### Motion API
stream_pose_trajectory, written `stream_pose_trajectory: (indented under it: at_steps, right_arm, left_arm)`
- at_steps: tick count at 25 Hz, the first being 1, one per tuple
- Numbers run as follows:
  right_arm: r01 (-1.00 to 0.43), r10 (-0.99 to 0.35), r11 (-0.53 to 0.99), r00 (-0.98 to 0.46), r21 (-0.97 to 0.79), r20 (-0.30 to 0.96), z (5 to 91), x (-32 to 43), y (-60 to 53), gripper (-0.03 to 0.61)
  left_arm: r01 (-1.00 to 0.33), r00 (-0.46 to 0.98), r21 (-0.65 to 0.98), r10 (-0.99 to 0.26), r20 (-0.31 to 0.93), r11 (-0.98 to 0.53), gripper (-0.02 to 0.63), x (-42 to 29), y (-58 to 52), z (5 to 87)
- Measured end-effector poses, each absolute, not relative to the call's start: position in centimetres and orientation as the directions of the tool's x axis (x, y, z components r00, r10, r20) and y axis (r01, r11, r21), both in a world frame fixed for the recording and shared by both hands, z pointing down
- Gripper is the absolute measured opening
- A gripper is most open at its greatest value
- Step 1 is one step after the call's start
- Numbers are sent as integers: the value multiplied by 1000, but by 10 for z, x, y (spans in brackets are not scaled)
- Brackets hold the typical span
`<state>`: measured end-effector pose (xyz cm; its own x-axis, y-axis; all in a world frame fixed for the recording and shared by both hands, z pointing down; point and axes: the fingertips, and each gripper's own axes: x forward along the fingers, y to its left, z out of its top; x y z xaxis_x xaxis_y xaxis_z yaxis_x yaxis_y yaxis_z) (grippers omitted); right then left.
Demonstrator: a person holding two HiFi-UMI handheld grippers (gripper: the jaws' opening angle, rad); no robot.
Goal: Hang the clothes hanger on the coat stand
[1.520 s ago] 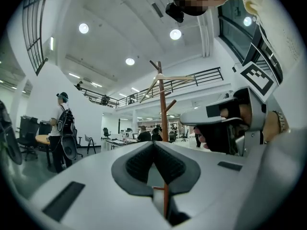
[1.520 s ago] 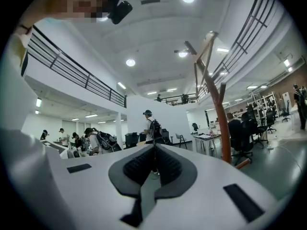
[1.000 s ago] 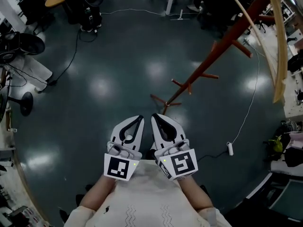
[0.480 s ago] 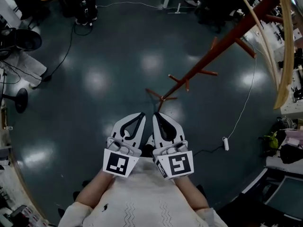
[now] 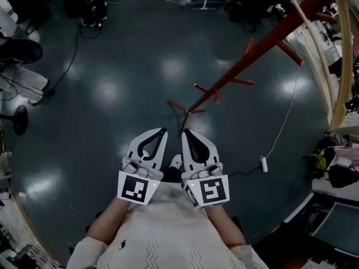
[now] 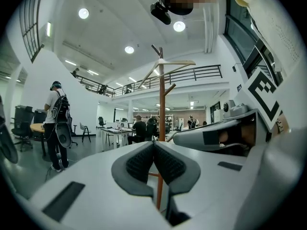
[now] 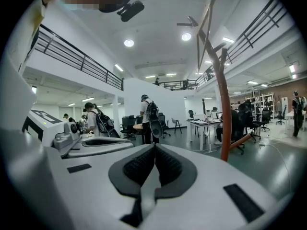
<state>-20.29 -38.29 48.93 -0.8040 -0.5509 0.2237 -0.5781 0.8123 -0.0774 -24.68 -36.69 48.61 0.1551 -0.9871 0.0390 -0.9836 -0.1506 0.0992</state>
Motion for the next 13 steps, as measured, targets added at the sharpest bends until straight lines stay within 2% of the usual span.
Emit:
stream_pose_trajectory:
  at_steps: [4, 7, 10, 13]
  right_arm:
    - [-572, -544, 817, -807, -72, 231, 492, -203, -384, 18]
    - [-564, -537, 822, -812, -73, 231, 495, -205, -382, 18]
    - [-562, -533, 824, -813, -75, 236, 496, -205, -380, 18]
    - [-560, -528, 824, -814, -83, 243, 495, -204, -378, 20]
  left_arm:
    - [-970, 217, -93, -972, 92, -225, 12, -244, -368, 490]
    - [-977, 203, -50, -976, 74, -206, 12, -244, -367, 490]
    - [-973, 212, -79, -974, 83, -219, 12, -242, -364, 491]
    - [-985, 175, 19, -983, 48, -174, 12, -242, -362, 486]
